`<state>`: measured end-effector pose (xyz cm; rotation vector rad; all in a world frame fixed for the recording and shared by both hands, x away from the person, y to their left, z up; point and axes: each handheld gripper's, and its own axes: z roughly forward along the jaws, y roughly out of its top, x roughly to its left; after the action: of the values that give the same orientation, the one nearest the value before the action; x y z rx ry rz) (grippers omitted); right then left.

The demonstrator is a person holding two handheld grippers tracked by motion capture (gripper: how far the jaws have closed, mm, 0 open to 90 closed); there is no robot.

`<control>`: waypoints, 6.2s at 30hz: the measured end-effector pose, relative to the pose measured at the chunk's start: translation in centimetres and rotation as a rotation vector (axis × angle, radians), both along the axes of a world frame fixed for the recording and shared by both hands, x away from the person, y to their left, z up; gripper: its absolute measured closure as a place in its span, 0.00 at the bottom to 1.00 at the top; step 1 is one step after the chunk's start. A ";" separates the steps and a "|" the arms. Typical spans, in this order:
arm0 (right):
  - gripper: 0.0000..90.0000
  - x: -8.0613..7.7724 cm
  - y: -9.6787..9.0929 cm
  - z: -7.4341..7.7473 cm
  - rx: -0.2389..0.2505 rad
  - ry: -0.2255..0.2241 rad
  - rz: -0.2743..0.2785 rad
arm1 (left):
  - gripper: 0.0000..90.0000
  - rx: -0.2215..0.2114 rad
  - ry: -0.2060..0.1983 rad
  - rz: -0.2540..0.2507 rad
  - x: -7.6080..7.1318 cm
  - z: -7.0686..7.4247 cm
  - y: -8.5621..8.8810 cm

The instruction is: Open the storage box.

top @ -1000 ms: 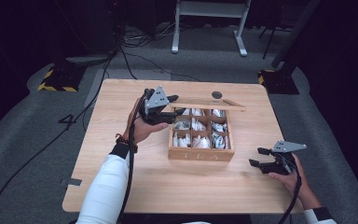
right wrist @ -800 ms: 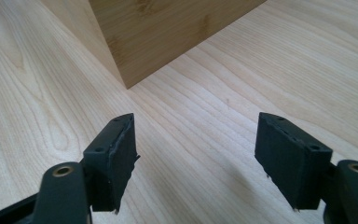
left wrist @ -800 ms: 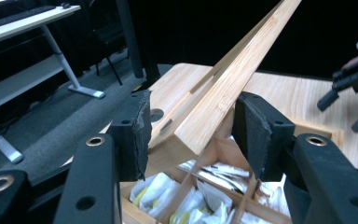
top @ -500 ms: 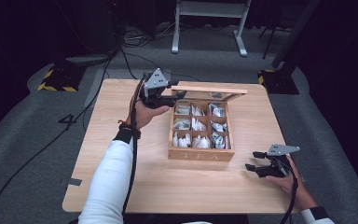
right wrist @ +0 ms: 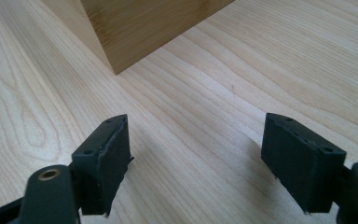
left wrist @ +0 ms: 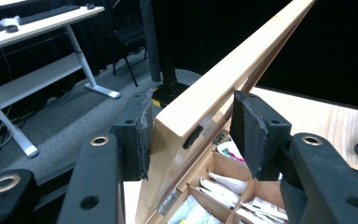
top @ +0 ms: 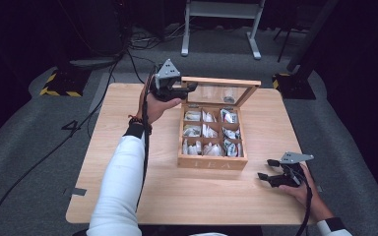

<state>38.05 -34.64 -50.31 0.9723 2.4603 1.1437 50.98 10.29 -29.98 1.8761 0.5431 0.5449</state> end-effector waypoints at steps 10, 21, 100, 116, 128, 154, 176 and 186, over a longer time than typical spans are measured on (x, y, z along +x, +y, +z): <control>0.23 -0.1 0.5 -0.1 -0.044 -0.023 -0.004 | 0.55 -0.035 0.015 0.030 2.0 0.5 -0.2; 0.22 -0.1 0.5 -0.1 -0.044 -0.023 -0.001 | 0.55 -0.050 0.030 0.058 4.2 0.9 -0.3; 0.22 -0.2 0.8 -0.1 -0.046 -0.019 -0.036 | 0.42 0.126 0.197 0.194 4.9 -7.7 0.6; 0.32 -0.1 -0.2 0.9 -0.023 -0.014 -0.067 | 0.18 0.284 0.095 0.130 -4.2 -4.8 2.8; 0.42 -0.2 -0.2 4.5 0.051 -0.075 -0.027 | 0.18 0.398 0.144 0.101 -9.2 -9.1 4.8; 0.50 3.9 13.8 9.6 0.028 -0.105 0.139 | 0.20 0.420 0.313 0.154 -16.8 -18.2 10.1; 0.71 6.7 19.6 7.2 -0.118 0.010 0.210 | 0.20 0.269 0.392 0.162 -18.7 -20.4 12.8; 0.81 7.0 20.5 6.9 -0.233 0.013 0.238 | 0.19 0.264 0.398 0.153 -18.5 -20.4 12.9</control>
<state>45.05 -14.10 -43.41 0.6371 2.6997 0.8882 32.46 23.16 -50.41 2.2236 0.9182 0.3532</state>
